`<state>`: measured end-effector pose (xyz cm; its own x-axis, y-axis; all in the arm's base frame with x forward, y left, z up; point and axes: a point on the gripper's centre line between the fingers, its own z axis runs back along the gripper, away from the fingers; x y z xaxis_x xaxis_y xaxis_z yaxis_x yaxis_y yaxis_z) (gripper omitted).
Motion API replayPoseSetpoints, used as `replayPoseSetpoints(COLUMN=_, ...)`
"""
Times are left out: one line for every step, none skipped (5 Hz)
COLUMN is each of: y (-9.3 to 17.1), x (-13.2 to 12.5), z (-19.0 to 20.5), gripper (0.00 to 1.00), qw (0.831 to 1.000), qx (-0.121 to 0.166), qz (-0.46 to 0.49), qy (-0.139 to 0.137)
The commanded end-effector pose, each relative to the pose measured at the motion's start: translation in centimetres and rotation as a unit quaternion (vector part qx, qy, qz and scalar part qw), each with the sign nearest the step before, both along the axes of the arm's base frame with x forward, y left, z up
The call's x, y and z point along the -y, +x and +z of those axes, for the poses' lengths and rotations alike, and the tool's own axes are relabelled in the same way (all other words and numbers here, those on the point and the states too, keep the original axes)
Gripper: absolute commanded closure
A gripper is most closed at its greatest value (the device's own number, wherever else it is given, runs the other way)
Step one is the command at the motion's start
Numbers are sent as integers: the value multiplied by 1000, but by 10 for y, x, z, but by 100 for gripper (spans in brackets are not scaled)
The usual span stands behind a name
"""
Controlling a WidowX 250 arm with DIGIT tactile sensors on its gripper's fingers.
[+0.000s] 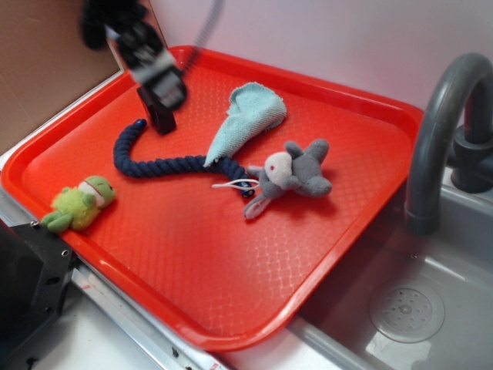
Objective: Grab the gray animal.
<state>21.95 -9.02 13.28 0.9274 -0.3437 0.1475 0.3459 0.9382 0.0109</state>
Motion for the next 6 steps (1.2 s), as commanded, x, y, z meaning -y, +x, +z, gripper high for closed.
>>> replayPoseSetpoints(y=31, x=50, z=-31, gripper=0, qw=997, qx=17, qz=-79, qy=8)
replayPoseSetpoints(y=42, x=55, z=-57, gripper=0, qw=996, qx=-2, qz=-72, qy=43)
replayPoseSetpoints(y=47, x=56, z=-76, gripper=0, qw=995, qx=-26, qz=-82, qy=44)
replayPoseSetpoints(y=49, x=55, z=-94, gripper=0, qw=994, qx=-48, qz=-88, qy=46)
replayPoseSetpoints(y=48, x=52, z=-108, gripper=0, qw=993, qx=-64, qz=-78, qy=67)
replayPoseSetpoints(y=49, x=48, z=-118, gripper=100, qw=992, qx=-80, qz=-73, qy=66)
